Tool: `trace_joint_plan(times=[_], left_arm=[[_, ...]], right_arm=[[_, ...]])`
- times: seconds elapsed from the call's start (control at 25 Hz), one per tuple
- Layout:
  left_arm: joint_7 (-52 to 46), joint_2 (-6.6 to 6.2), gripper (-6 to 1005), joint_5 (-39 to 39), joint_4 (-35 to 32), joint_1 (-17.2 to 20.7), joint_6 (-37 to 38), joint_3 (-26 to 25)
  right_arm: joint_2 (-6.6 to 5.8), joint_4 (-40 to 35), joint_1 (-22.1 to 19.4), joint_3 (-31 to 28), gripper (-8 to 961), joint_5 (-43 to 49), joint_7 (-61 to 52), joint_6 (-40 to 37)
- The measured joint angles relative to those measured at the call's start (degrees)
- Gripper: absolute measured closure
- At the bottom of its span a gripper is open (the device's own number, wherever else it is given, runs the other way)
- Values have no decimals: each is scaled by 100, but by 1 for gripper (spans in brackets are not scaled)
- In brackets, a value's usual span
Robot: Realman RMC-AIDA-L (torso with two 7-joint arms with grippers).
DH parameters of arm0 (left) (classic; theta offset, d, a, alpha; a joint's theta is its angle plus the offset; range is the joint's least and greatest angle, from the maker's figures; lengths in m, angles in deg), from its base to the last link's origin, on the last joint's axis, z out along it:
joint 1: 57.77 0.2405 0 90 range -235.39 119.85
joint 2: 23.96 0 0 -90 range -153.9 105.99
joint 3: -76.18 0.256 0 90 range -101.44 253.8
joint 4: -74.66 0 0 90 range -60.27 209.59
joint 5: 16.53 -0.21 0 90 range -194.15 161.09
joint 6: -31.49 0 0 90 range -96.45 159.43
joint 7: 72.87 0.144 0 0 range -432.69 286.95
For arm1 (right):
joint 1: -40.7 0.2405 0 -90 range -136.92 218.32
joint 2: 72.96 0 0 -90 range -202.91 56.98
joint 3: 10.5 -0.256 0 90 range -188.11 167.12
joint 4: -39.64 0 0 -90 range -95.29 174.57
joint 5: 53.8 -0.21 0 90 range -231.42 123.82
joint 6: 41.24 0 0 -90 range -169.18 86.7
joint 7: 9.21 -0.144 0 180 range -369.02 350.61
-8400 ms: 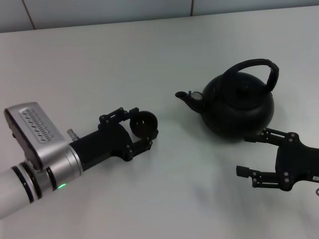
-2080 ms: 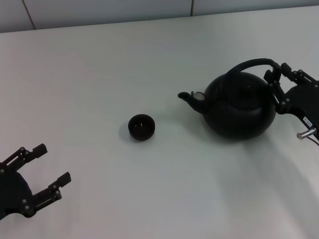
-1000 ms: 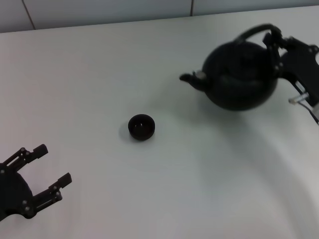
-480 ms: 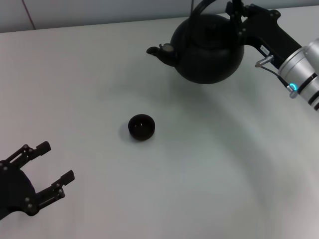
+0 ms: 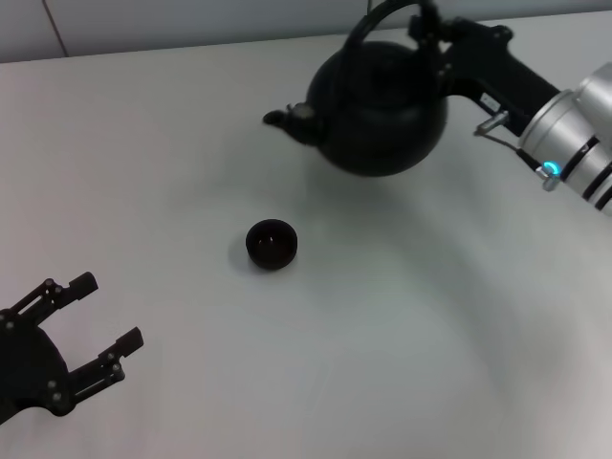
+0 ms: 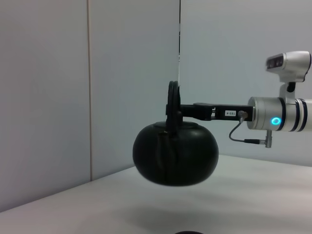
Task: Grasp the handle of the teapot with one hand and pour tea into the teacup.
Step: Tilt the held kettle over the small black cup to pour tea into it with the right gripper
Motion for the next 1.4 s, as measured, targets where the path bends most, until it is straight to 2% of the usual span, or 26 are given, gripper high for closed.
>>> trace_joint_plan(times=[0.28,0.56,0.76,0.96,1.4], left_arm=[[20,0,189,0,3,7,31,-11],[38,0,189,0,21,18,37,-22],[47,0,189,41,71,28,46,-29],[49,0,189,45,73,24,67,-30],[49,0,189,60,73,-7,85,-34]], right_arm=[[15,-188,184,878,862,2,-729,14],[18,-408,156,1085,862,2,-883,-6],[28,-689,108,1445,862,2,-886,-47],[38,-943,101,1786,863,-33,-701,-76],[36,-1050,168,1820,863,-50,387,-205]])
